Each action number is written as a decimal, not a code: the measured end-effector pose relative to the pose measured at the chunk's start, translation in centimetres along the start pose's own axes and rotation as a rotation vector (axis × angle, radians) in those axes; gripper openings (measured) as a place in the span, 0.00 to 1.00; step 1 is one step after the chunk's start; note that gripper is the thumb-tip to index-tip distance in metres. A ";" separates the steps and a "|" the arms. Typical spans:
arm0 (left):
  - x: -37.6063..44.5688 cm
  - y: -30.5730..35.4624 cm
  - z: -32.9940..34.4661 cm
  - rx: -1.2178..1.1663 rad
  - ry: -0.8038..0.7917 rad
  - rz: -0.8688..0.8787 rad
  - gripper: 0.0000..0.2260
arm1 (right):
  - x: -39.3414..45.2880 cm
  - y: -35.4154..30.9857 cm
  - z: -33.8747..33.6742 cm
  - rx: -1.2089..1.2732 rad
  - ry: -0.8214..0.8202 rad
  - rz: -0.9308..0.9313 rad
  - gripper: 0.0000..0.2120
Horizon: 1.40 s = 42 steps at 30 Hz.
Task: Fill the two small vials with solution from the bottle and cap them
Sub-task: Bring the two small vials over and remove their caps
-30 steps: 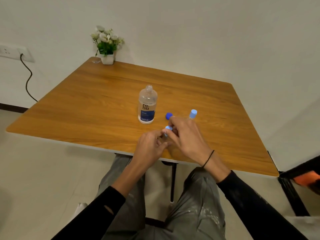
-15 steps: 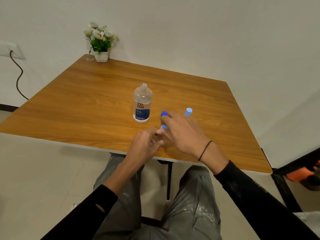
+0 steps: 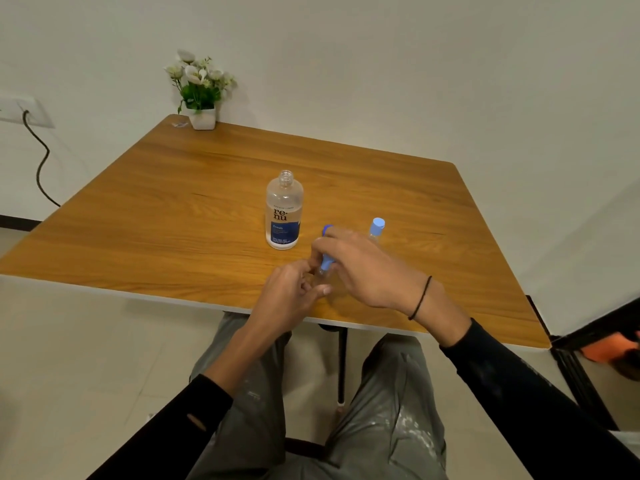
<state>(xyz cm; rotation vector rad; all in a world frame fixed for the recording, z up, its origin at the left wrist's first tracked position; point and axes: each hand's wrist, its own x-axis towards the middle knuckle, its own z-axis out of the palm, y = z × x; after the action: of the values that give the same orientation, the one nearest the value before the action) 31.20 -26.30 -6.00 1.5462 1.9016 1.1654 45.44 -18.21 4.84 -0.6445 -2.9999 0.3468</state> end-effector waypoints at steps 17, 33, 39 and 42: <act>0.7 -1.4 -1.5 0.027 -0.009 0.044 0.13 | 2.3 16.6 3.0 0.383 0.636 0.489 0.03; 0.6 -1.7 -1.5 -0.019 0.085 0.035 0.17 | 0.5 16.7 4.4 0.606 0.737 0.559 0.27; -0.1 -2.2 -3.4 0.047 0.142 -0.045 0.14 | 0.9 10.8 2.4 0.585 1.121 0.430 0.14; -0.1 -2.3 -3.8 0.074 0.144 -0.102 0.15 | 1.1 8.6 2.0 0.440 1.071 0.383 0.13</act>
<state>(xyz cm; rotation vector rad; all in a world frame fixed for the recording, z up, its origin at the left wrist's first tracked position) 26.98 -27.75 -5.71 1.4184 2.1130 1.2025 47.62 -10.55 0.90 -0.9456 -1.7212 0.4595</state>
